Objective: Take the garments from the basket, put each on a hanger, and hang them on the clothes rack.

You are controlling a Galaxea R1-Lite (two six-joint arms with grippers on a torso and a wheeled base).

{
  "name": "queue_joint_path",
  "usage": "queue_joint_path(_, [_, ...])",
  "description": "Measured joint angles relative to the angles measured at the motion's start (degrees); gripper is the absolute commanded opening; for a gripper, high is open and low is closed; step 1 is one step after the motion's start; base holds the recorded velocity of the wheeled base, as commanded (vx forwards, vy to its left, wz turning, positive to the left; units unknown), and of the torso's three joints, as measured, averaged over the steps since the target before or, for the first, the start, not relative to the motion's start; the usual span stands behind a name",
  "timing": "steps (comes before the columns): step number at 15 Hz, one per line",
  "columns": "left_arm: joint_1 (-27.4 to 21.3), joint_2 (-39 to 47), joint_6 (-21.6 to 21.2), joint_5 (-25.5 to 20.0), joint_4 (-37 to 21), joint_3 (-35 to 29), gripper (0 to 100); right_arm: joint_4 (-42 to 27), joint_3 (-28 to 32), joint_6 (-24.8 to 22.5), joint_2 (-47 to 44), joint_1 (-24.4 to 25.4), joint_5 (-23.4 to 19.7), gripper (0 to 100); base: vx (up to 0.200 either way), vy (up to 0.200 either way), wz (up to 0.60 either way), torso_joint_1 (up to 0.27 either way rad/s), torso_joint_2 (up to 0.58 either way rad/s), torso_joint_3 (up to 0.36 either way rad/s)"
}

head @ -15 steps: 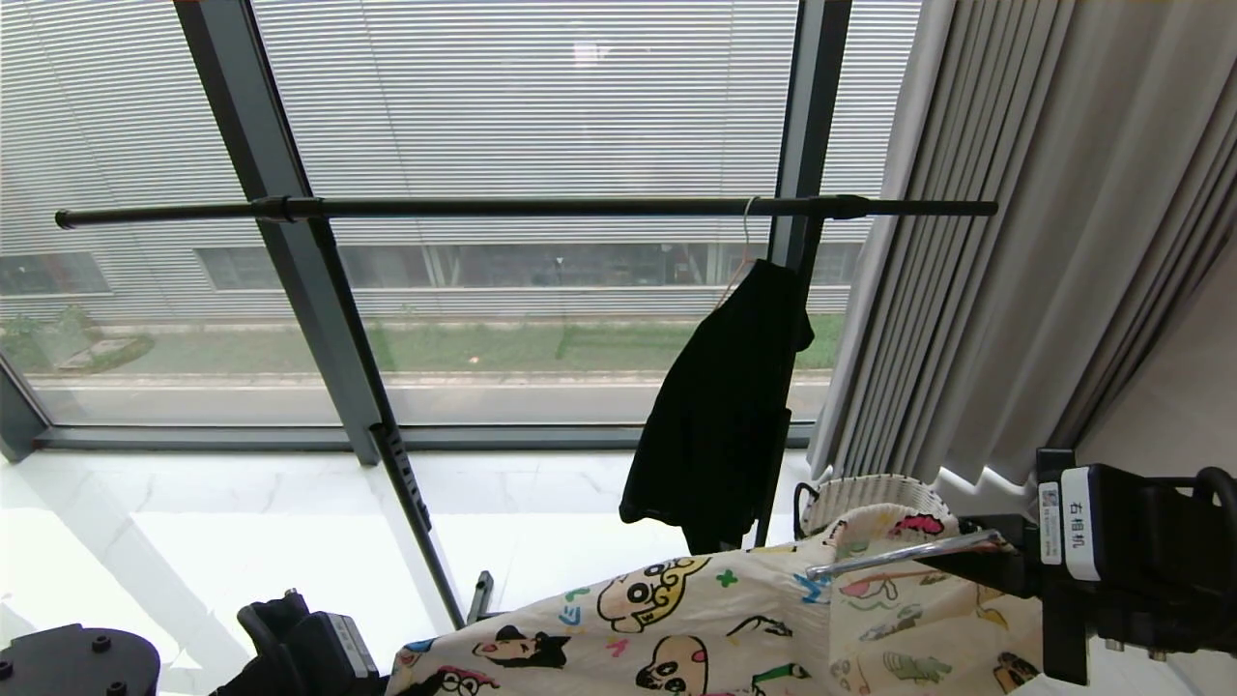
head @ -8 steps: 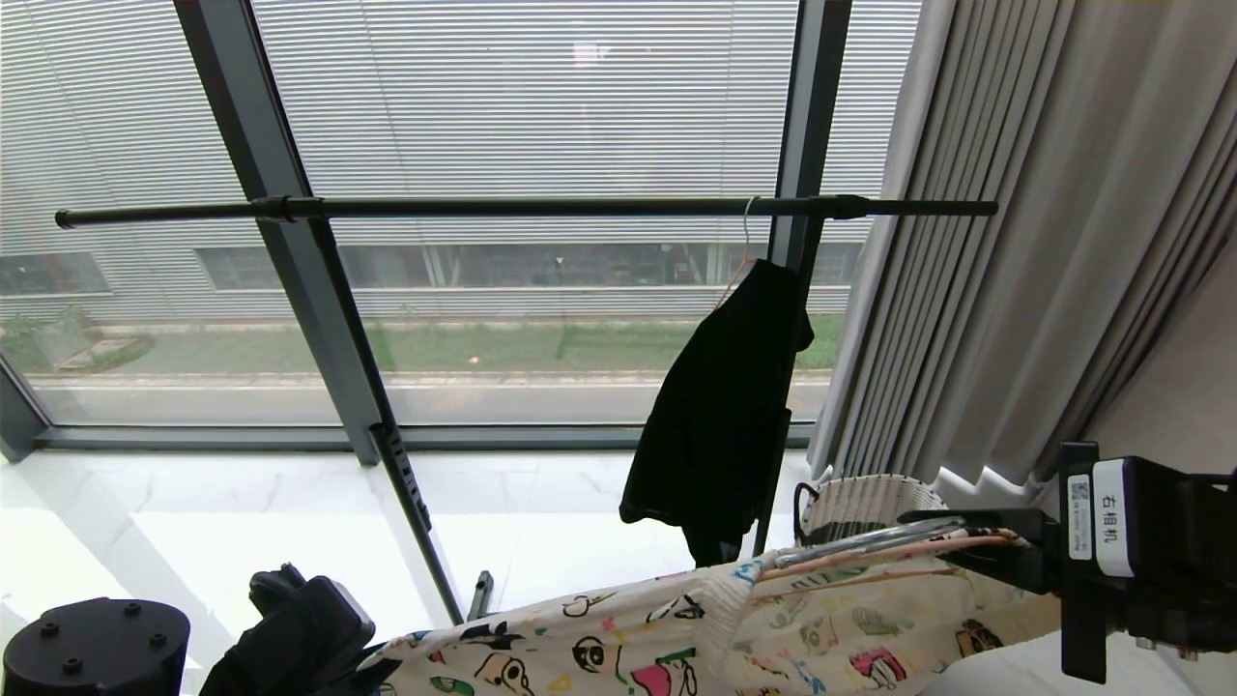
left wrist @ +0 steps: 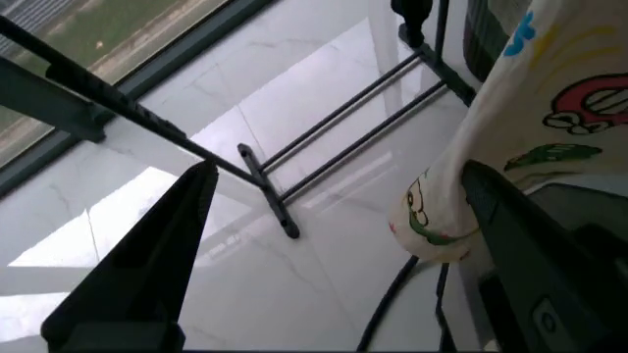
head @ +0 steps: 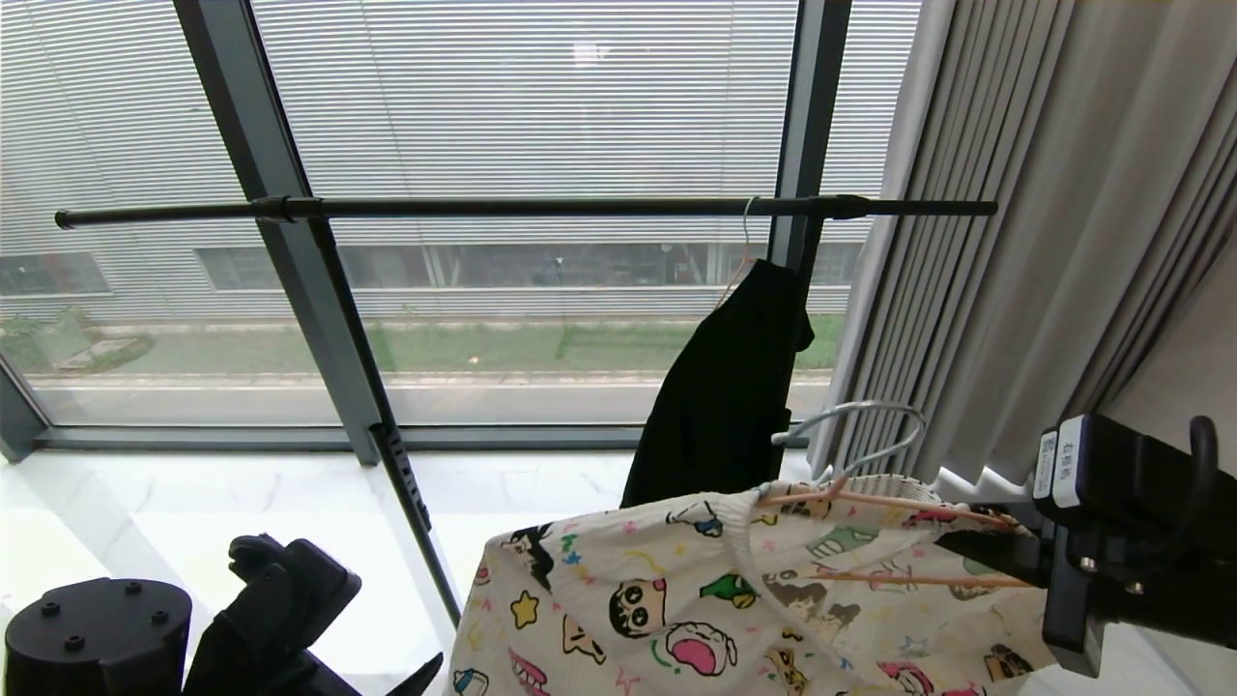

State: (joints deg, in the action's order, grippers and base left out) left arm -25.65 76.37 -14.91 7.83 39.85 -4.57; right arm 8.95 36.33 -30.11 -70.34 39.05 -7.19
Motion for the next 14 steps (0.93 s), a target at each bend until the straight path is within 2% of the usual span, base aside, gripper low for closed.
queue_joint_path(2, [0.35,-0.8,3.61,9.08,0.09,-0.74,100,-3.27,0.44,8.66,-1.77,0.0,6.49,0,0.0,0.0,0.0,0.0,0.0,0.0])
queue_joint_path(5, [0.49,-1.93,6.29,18.83,0.24,-3.0,100,-4.61,2.34,17.12,-6.8,0.06,10.34,0,0.0,0.0,0.0,0.0,0.0,0.0])
queue_joint_path(8, [0.54,-3.56,6.22,21.02,0.29,-4.0,100,-5.29,7.39,25.84,-13.45,0.48,15.26,0,0.0,0.0,0.0,0.0,0.0,0.0])
queue_joint_path(10, [0.54,-4.88,6.02,21.13,0.29,-4.08,100,-6.19,11.28,31.45,-17.48,2.33,18.85,0,0.0,0.2,0.0,0.002,0.0,0.007])
queue_joint_path(12, [0.51,-5.6,5.94,21.13,0.29,-4.22,100,-6.79,13.86,33.83,-20.32,4.74,20.52,0,0.0,0.2,0.0,-0.005,0.0,0.007])
queue_joint_path(14, [0.54,-5.86,5.63,21.15,0.3,-4.46,100,-6.79,15.26,34.18,-21.91,5.88,20.82,0,0.0,0.2,0.0,0.012,0.01,0.002])
